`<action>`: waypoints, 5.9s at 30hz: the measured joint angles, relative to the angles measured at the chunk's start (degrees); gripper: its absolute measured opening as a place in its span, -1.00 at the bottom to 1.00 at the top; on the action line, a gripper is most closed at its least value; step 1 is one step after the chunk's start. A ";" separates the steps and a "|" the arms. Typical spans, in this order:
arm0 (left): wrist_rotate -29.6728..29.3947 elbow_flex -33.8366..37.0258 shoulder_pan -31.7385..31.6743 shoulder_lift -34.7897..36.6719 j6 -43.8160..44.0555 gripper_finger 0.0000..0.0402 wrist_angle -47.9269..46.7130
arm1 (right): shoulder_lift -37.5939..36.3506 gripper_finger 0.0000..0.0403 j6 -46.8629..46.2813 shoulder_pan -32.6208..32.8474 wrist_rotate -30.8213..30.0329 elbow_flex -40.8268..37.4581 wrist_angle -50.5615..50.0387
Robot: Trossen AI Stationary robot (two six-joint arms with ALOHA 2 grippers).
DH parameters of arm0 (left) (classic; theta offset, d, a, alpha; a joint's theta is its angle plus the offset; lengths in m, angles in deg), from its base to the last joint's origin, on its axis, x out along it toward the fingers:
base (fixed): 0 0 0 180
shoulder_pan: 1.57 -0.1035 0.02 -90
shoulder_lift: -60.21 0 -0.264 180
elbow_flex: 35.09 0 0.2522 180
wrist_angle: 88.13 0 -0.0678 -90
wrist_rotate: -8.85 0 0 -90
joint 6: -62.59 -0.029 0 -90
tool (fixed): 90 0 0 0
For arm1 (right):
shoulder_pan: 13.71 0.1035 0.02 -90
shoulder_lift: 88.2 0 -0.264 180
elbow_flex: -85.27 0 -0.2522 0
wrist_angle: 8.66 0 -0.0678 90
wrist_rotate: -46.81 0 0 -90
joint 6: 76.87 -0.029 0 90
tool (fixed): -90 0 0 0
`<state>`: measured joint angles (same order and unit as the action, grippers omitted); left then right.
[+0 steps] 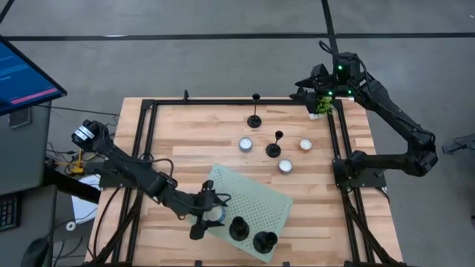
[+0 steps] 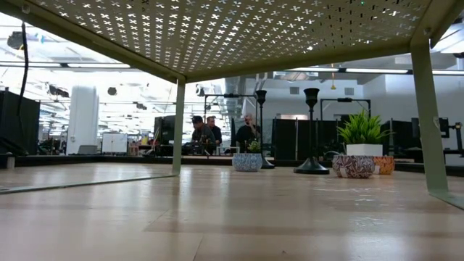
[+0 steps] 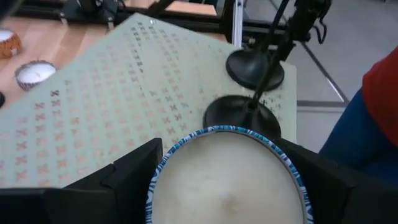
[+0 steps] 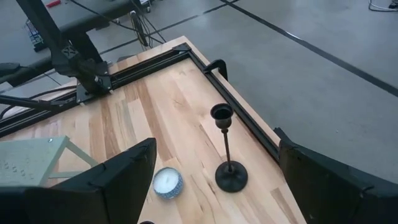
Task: Pick & Place candle stick holders
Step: Put the blue patterned scented candle on the shelf, then put the red patterned scented candle on the shelf
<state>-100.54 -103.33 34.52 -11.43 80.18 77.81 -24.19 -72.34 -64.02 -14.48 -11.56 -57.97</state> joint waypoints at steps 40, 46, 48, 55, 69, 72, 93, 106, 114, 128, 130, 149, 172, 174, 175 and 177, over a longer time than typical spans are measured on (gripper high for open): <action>1.67 -1.79 0.19 0.18 2.61 0.67 -4.02 | 0.00 0.62 0.53 0.02 -0.06 0.00 -0.42; -3.83 -1.79 0.14 7.32 2.38 0.64 -4.12 | 0.00 0.62 0.55 0.02 -4.27 -0.02 -0.62; -5.96 -1.79 0.14 9.92 2.26 0.62 -4.51 | 0.00 0.62 0.57 -0.02 -6.97 0.00 -1.46; -16.16 -1.79 -0.99 18.63 -3.54 0.56 -4.89 | 0.48 0.62 -0.26 -0.02 -20.34 -0.01 -13.04; -38.97 -1.79 -5.44 32.92 -11.74 0.53 -4.84 | 3.46 0.62 -13.54 5.52 -21.12 -13.57 -22.10; -39.29 -1.79 -6.81 33.98 -11.81 0.53 -4.82 | 3.19 0.62 -13.63 11.19 -17.67 -14.98 -22.24; -39.86 -1.79 -8.03 34.06 -13.34 0.53 -4.80 | -21.69 0.62 -10.82 36.54 -24.09 -43.60 12.58; -43.96 -1.81 -8.05 34.03 -13.95 0.53 -4.78 | -15.29 0.77 -11.71 42.07 -30.20 -47.36 19.57; -44.59 -1.79 -8.05 34.03 -14.40 0.53 -4.78 | -5.70 0.92 -17.34 44.91 -32.02 -47.36 23.90; -45.33 -1.79 -8.03 34.03 -14.78 0.53 -4.78 | 4.41 0.93 -21.81 51.65 -42.25 -47.34 32.31; -45.33 -1.79 -8.03 34.03 -14.78 0.53 -4.80 | 5.53 0.93 -24.08 52.60 -44.36 -47.34 32.58; -45.55 -1.79 -8.03 34.14 -16.30 0.53 -4.79 | 15.94 0.89 -42.89 63.01 -59.92 -47.32 34.02; -45.82 -1.79 -8.05 34.14 -17.36 0.53 -4.71 | 21.23 0.38 -45.27 64.06 -59.02 -47.19 39.27; -46.13 -1.79 -8.05 34.14 -17.36 0.53 -4.70 | 20.61 0.40 -45.13 64.02 -58.58 -47.26 38.96; -46.26 -1.79 -8.05 34.14 -17.36 0.53 -4.69 | 20.10 0.41 -45.10 64.00 -58.37 -47.30 38.48; -46.61 -1.79 -8.05 34.14 -17.36 0.53 -4.69 | 18.47 0.42 -44.91 63.66 -57.73 -47.47 36.74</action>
<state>-147.15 -105.12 26.46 22.72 62.82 73.12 -5.73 -117.25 -0.35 -72.21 -59.03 -21.23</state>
